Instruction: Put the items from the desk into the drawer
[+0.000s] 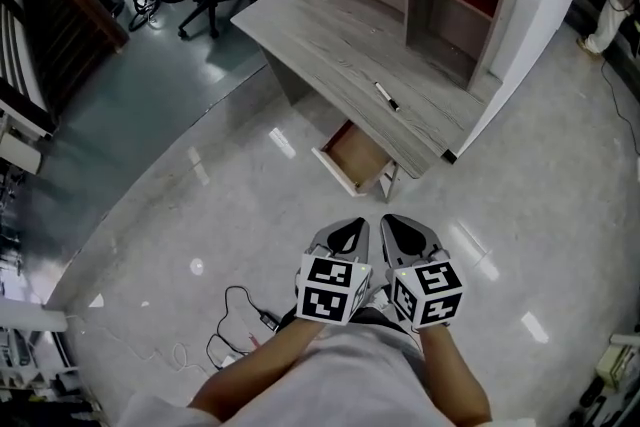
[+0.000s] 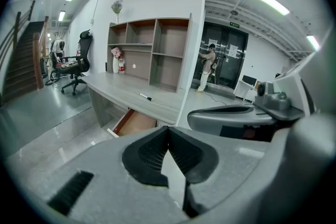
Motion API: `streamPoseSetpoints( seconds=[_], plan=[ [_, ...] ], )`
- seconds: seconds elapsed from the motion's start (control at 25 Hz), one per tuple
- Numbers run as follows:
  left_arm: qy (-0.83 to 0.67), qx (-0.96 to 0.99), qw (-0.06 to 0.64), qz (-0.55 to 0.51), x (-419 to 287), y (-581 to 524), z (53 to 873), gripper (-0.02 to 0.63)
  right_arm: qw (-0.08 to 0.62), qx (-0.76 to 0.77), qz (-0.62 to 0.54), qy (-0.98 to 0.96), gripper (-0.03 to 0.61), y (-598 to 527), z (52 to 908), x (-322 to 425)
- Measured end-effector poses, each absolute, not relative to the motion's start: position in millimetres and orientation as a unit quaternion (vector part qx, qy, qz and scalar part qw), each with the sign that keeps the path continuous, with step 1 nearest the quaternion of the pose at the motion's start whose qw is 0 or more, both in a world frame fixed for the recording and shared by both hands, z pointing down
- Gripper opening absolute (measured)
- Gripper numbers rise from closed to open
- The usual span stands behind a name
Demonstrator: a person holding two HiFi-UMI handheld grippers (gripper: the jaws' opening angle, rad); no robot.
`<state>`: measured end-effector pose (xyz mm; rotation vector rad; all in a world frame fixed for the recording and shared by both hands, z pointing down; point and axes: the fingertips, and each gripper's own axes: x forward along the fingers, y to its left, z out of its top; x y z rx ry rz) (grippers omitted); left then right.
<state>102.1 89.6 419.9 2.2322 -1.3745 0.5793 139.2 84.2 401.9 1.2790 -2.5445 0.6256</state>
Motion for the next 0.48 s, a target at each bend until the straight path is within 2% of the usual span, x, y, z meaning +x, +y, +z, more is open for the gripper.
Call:
streamPoseSetpoints(
  seconds=[0.48],
  plan=[
    [-0.455, 0.832, 0.239, 0.209, 88.7, 32.3, 432.5, 0.002, 0.128, 0.470, 0.226, -0.844, 0.002, 35.6, 417.6, 120.9]
  ],
)
